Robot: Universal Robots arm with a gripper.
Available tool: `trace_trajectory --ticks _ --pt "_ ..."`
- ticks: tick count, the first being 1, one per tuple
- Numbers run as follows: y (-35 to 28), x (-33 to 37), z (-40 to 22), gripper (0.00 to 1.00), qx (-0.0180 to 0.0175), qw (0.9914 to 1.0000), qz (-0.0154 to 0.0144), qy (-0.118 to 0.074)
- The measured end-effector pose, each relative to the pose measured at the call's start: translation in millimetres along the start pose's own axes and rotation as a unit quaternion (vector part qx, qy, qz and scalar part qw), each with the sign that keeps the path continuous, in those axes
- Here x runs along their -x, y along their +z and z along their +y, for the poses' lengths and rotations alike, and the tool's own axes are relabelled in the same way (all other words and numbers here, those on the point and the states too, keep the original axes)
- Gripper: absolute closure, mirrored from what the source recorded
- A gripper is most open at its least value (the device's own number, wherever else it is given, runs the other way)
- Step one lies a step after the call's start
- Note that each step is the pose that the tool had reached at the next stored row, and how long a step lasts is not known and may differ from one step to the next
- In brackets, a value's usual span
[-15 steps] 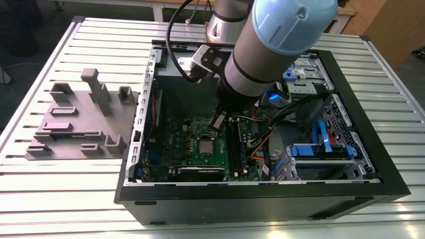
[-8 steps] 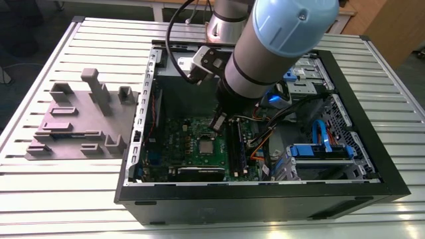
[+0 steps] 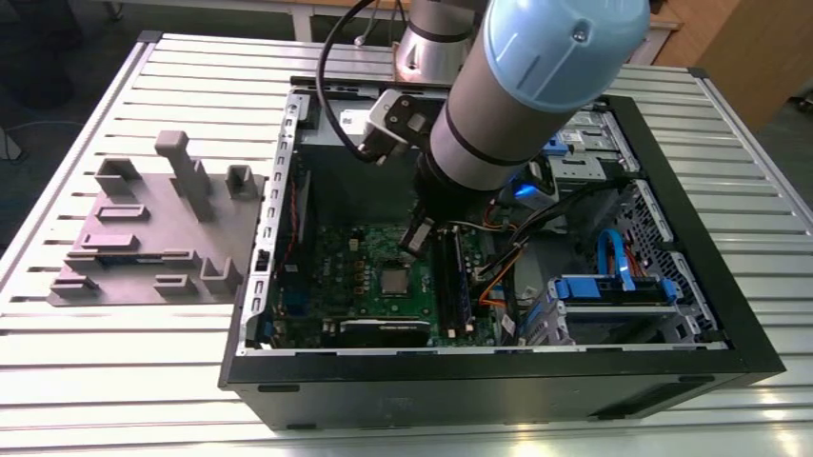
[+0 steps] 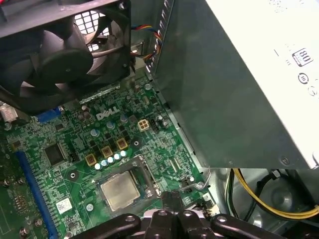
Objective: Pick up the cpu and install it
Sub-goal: 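Close the cpu cover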
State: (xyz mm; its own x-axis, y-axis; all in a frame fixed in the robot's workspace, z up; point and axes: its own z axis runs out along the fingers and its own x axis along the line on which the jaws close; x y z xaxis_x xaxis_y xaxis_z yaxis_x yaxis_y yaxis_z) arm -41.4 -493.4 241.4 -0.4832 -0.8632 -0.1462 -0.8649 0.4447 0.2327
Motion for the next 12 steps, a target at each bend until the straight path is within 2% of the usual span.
trace_trajectory --ticks 6,12 --pt "-0.3 -1.5 -0.6 0.89 -0.0001 1.00000 0.0002 0.000" --pt "-0.5 -6.1 0.8 0.89 -0.0010 0.99998 0.0044 -0.005"
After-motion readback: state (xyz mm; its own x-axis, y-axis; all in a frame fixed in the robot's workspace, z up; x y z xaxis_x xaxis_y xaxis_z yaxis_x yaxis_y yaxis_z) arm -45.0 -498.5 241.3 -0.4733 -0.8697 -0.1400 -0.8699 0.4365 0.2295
